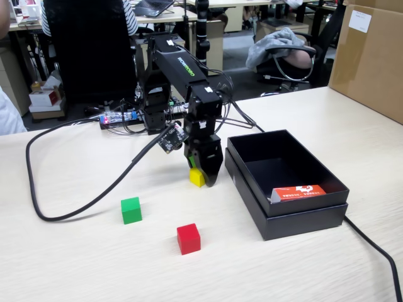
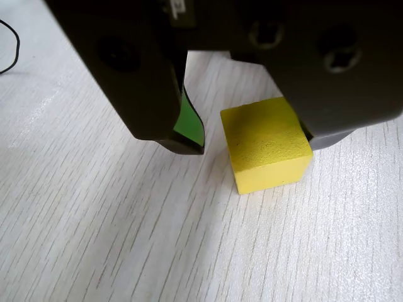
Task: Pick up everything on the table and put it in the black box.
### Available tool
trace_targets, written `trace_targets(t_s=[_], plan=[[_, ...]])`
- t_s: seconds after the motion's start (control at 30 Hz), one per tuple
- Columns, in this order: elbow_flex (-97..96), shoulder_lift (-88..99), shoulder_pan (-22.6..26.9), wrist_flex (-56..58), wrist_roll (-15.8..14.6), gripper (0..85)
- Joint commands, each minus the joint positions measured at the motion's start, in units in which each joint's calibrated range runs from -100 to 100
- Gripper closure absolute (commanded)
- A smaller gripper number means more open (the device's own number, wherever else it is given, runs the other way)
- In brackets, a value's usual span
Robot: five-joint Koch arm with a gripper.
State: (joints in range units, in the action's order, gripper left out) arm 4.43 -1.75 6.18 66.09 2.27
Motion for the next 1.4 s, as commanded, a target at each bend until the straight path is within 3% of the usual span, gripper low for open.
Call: trace_targets(t_s=[0.0,0.1,0.23,0.3,0.6,0.77,0.97,1.17,1.37], plan=[[1.92,0.77,-0.15,2.73,0.98,55.2],[1.83,0.77,-0.54,2.73,1.37,65.7],[1.56,0.89,-0.78,2.81,1.51,72.0],[1.47,1.46,-0.88,2.81,1.56,84.5],[-9.14,36.11,1.42,3.07,1.32,84.6],[4.46,44.15,6.64,3.33,-0.59,84.6],[18.42,31.87,11.67,3.33,-3.32,84.6],[35.46,5.59,12.65,3.33,-5.81,84.6],[43.53,-12.88,12.75,3.33,-6.45,84.6]])
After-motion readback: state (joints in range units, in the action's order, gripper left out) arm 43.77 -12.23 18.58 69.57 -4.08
